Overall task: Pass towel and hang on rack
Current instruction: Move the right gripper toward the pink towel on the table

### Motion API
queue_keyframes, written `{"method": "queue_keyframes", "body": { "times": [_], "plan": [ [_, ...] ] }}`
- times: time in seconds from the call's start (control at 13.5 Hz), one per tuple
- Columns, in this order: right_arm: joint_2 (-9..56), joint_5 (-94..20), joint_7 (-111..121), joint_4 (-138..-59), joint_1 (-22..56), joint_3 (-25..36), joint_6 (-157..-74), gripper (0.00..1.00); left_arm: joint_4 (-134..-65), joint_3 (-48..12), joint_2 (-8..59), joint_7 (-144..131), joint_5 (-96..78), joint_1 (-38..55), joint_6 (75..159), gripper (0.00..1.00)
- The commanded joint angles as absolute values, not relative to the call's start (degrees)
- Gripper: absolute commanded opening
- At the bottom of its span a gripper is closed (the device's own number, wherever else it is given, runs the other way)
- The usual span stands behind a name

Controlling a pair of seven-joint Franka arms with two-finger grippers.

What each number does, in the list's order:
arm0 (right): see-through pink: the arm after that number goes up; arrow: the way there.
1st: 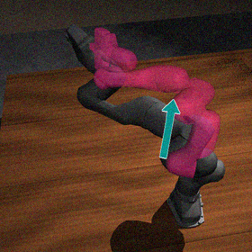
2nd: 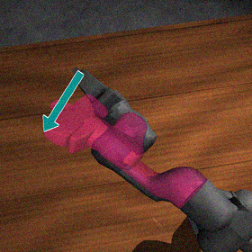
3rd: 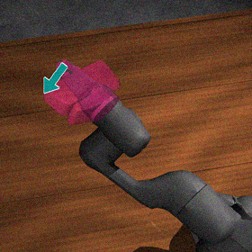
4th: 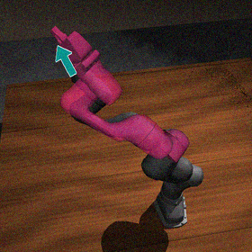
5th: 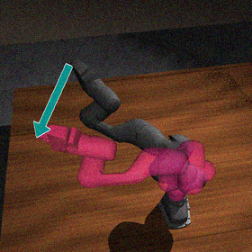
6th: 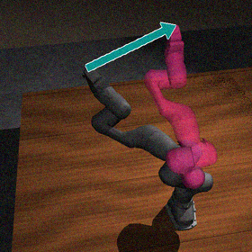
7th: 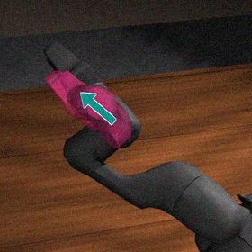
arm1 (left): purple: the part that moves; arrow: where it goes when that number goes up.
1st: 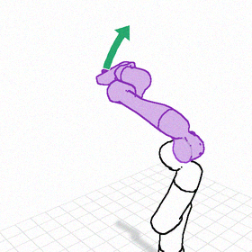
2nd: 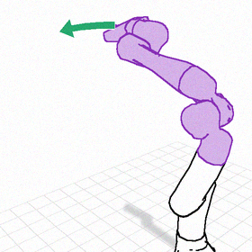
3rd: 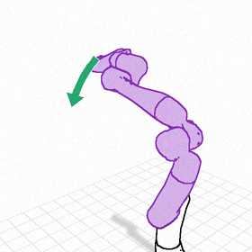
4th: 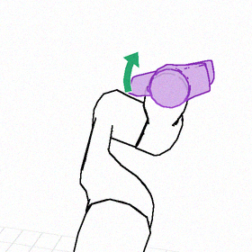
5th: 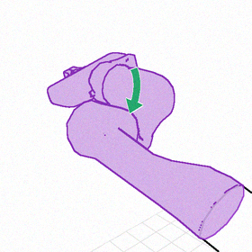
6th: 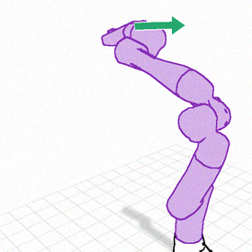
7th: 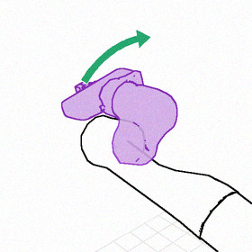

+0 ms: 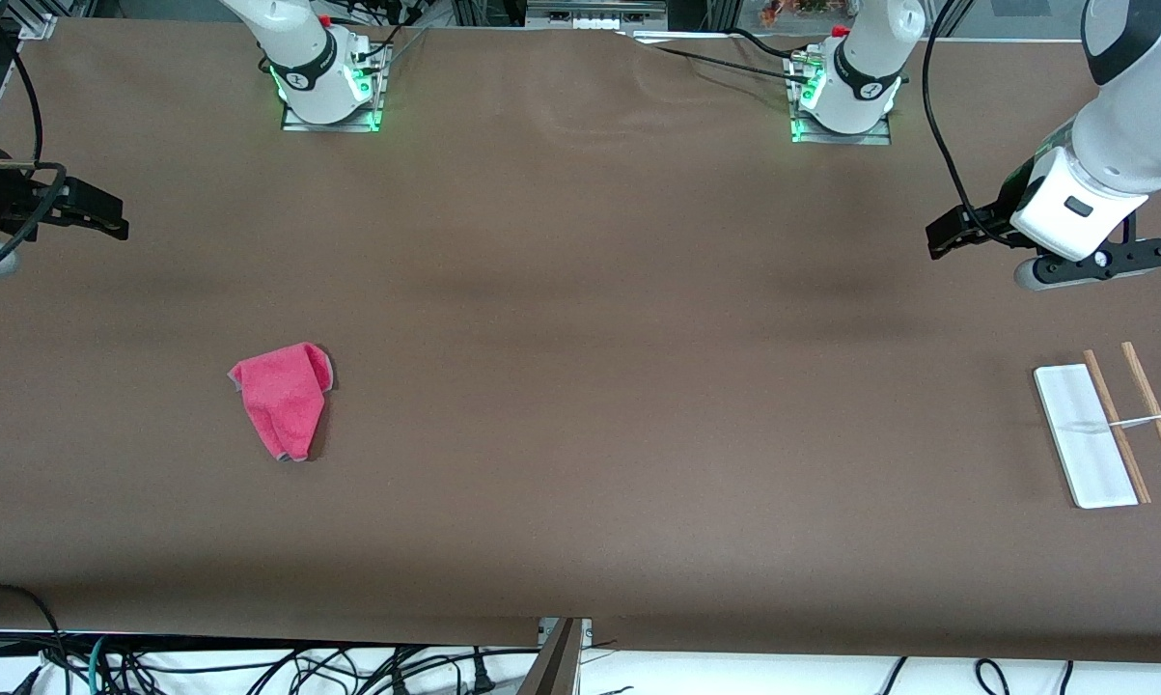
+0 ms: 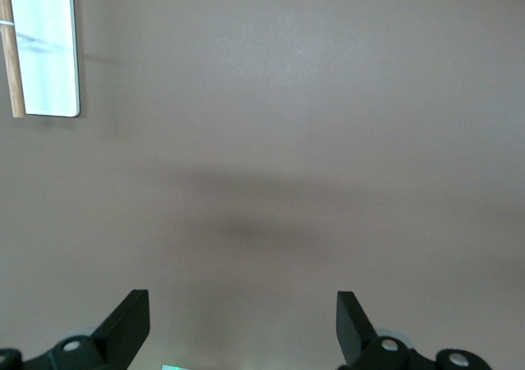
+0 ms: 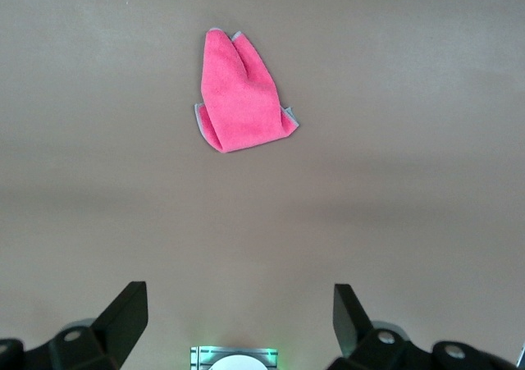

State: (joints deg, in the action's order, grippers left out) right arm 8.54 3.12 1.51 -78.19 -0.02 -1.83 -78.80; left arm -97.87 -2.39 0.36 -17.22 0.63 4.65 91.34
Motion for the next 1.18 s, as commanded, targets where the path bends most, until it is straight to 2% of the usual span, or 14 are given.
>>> {"method": "queue_keyframes", "body": {
  "times": [0.0,0.66,1.11],
  "plan": [
    [7.9,2.4,1.5,-78.7,-0.5,-2.2,-79.0,1.0,-98.2,-2.3,0.4,-17.6,0.4,4.0,92.3,1.0],
    [9.0,2.4,1.5,-78.0,-0.3,-2.3,-79.3,1.0,-98.2,-2.3,0.4,-17.5,0.0,3.9,92.3,1.0],
    [15.5,3.0,1.2,-78.0,2.1,-2.2,-85.2,1.0,-97.6,-2.3,0.4,-16.7,-1.0,1.9,93.9,1.0]
  ]
}}
